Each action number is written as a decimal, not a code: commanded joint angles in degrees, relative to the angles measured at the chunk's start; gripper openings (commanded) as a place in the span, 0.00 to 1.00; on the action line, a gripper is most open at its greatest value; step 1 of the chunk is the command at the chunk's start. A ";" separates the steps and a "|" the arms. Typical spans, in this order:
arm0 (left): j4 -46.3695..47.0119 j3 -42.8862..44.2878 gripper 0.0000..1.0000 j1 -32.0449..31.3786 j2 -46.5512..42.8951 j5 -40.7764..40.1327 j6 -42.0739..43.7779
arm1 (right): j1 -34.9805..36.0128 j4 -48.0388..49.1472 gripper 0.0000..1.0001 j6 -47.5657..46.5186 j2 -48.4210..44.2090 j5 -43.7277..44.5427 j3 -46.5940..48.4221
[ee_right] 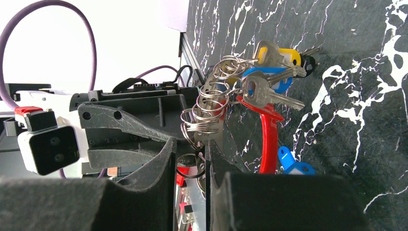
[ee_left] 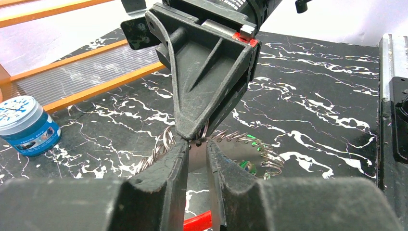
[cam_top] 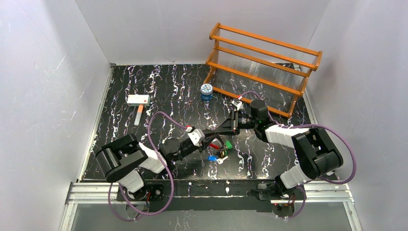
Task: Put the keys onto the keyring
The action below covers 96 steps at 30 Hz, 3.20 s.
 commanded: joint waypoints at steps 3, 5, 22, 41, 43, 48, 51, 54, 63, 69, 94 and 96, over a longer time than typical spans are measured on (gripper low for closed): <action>14.40 2.73 0.20 -0.35 1.06 -0.31 -0.50 | 0.26 3.69 0.01 1.37 -1.71 -1.63 1.44; 14.37 3.09 0.20 -0.35 1.42 -0.32 -0.43 | 0.20 3.89 0.01 1.55 -1.64 -1.71 1.52; 14.36 1.26 0.00 -0.35 0.34 -3.47 -0.77 | -0.12 4.34 0.27 0.11 -2.42 -1.82 1.34; 14.39 -7.33 0.04 -0.39 -5.15 -7.72 -1.22 | -1.67 -27.51 0.87 -27.93 -13.66 12.59 8.82; 14.39 -8.73 0.13 -0.35 -5.88 -9.29 -1.91 | -1.96 -31.40 0.84 -29.65 -13.21 14.73 9.28; 14.04 -12.62 0.45 -0.35 -8.45 -13.83 -4.92 | -3.20 -38.32 0.79 -30.33 -10.89 17.57 7.25; 10.61 -14.53 0.61 -0.36 -12.26 -18.55 -10.43 | -3.57 -42.01 0.77 -30.25 -9.93 20.21 5.47; -0.06 -14.61 0.73 -0.28 -19.14 -23.14 -15.90 | -3.64 -43.94 0.74 -30.11 -9.61 22.91 3.51; -35.54 -8.61 0.87 -0.17 -38.92 -27.82 -17.43 | -3.38 -37.47 0.53 -28.33 -1.35 19.09 0.91; -43.17 -8.53 0.87 -0.17 -45.76 -29.12 -17.26 | 1.64 -31.91 0.17 -26.53 6.63 13.73 8.37; -71.49 -2.46 0.87 -0.17 -44.76 -36.02 -34.89 | 7.43 -31.83 0.49 -29.58 1.52 15.60 9.64; -76.65 -0.78 0.82 -0.13 -44.43 -37.66 -39.99 | 8.62 -31.70 0.47 -29.98 2.19 15.54 9.44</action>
